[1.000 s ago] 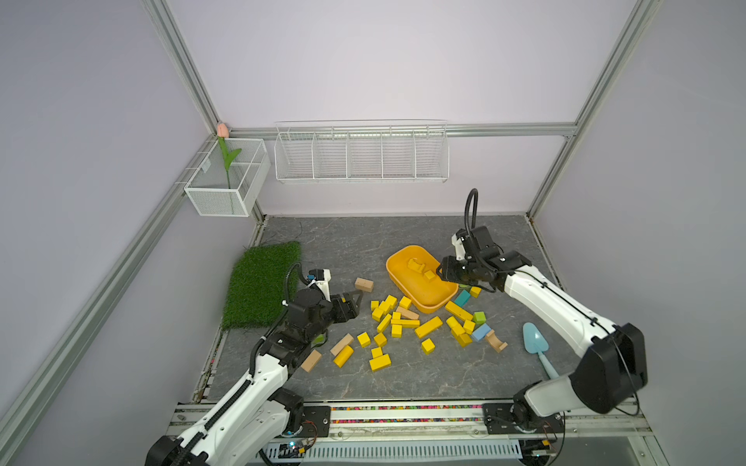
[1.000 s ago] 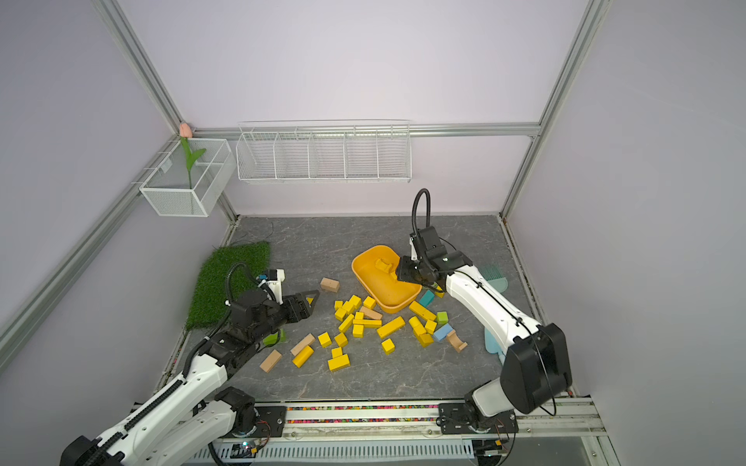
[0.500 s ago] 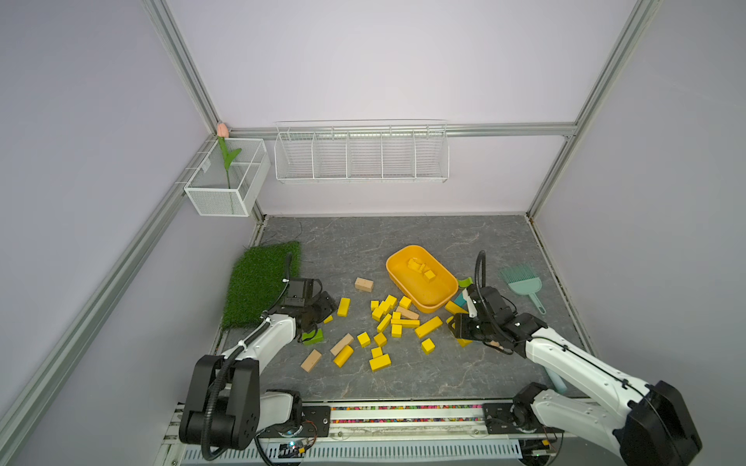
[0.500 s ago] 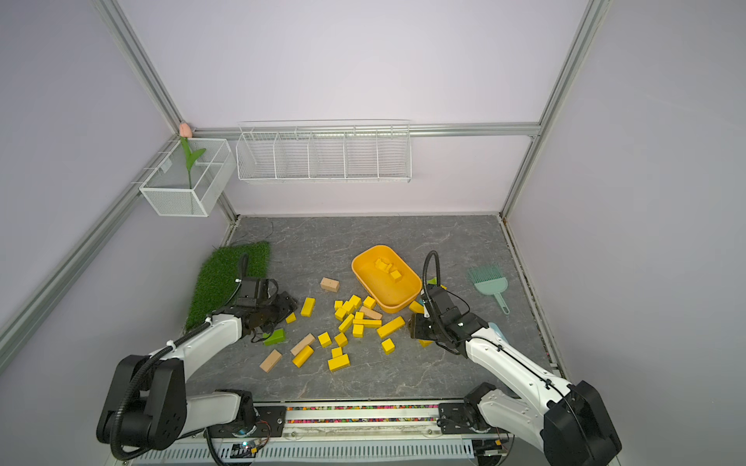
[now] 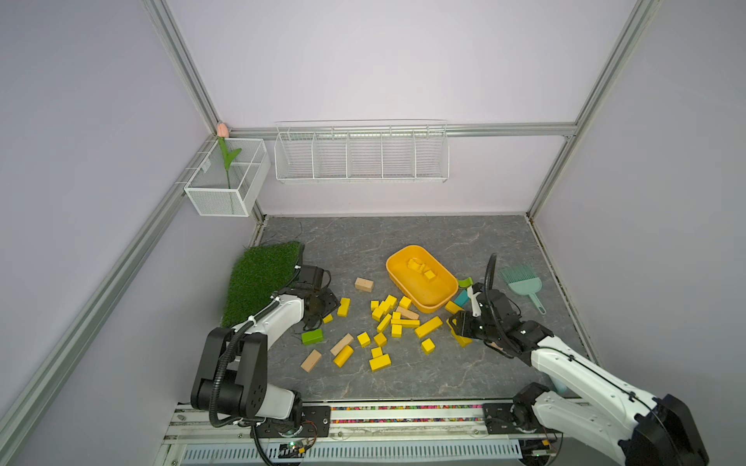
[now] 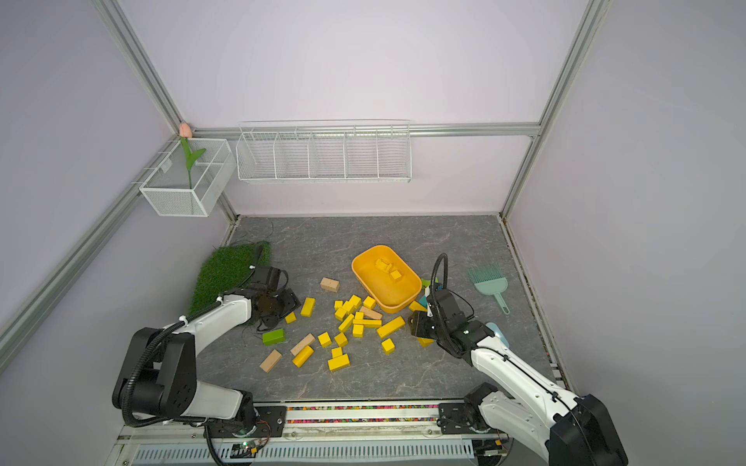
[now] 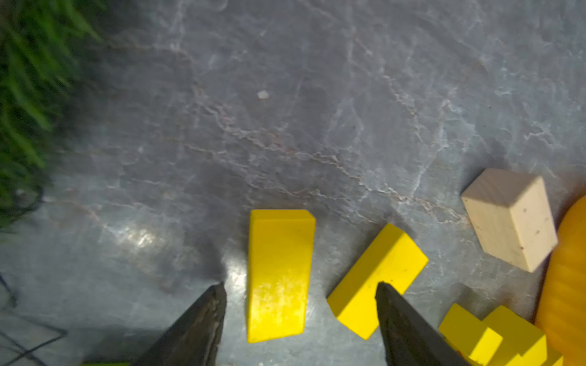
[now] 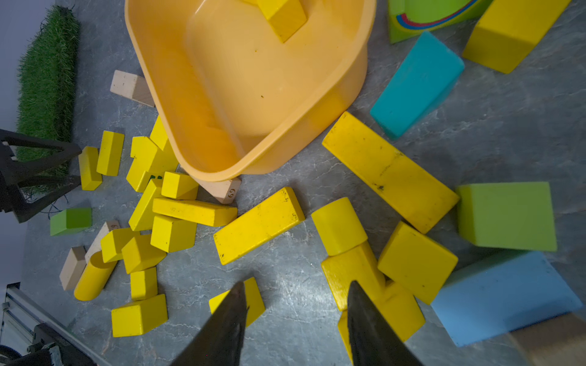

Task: Pick out the yellow building blocks
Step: Pick up the building block from the center of the board.

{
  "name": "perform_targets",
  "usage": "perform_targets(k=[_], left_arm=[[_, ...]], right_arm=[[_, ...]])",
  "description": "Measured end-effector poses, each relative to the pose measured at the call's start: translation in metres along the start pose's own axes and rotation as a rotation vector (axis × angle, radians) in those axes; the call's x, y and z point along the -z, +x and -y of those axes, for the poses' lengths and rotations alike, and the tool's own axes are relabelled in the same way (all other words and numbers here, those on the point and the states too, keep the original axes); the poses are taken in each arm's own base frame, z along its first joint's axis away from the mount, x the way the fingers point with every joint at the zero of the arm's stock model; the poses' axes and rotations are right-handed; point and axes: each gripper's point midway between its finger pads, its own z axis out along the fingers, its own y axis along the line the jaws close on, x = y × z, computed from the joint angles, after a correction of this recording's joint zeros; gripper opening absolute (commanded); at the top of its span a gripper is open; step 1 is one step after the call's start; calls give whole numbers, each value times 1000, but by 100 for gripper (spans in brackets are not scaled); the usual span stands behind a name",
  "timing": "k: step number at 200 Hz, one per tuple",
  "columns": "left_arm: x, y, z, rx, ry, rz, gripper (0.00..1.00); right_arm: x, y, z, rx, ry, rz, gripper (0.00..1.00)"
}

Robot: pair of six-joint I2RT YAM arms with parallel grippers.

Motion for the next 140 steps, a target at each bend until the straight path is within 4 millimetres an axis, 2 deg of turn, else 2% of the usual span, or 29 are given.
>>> perform_targets(k=[23, 94, 140], left_arm=[[-2, -1, 10, -31, -18, 4, 76], [-5, -1, 2, -32, -71, 1, 61], [-5, -1, 1, -33, -76, -1, 60]], right_arm=[[-2, 0, 5, -17, 2, 3, 54], [-2, 2, 8, -41, -13, 6, 54], [-1, 1, 9, -45, -14, 13, 54]])
